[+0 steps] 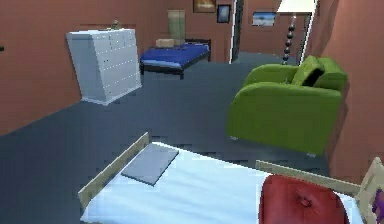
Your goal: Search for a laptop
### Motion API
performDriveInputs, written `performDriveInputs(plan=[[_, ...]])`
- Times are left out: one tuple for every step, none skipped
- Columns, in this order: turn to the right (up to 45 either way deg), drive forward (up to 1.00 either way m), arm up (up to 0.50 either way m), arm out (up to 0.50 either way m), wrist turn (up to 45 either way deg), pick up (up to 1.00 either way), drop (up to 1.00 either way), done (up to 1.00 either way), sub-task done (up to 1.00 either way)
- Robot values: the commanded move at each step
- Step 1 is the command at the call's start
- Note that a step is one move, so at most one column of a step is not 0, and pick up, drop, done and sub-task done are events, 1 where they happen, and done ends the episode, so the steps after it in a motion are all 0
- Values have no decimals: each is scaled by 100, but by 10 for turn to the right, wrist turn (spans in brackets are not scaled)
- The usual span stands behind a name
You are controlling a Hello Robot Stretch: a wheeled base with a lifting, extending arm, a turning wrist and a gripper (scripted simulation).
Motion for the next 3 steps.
performDriveInputs(plan=[[-450,0,0,0,0,0,0,0,0],[-180,0,0,0,0,0,0,0,0],[0,20,0,0,0,0,0,0,0]])
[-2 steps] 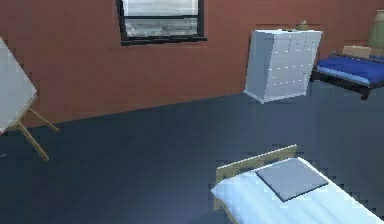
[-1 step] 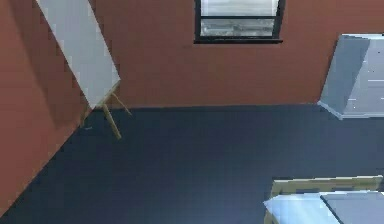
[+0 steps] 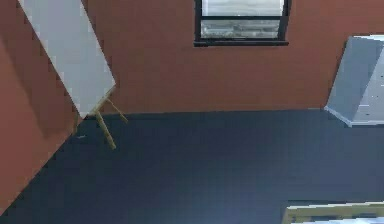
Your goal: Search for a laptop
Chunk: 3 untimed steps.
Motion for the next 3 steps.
performDriveInputs(plan=[[450,0,0,0,0,0,0,0,0],[120,0,0,0,0,0,0,0,0],[0,0,0,0,0,0,0,100,0]])
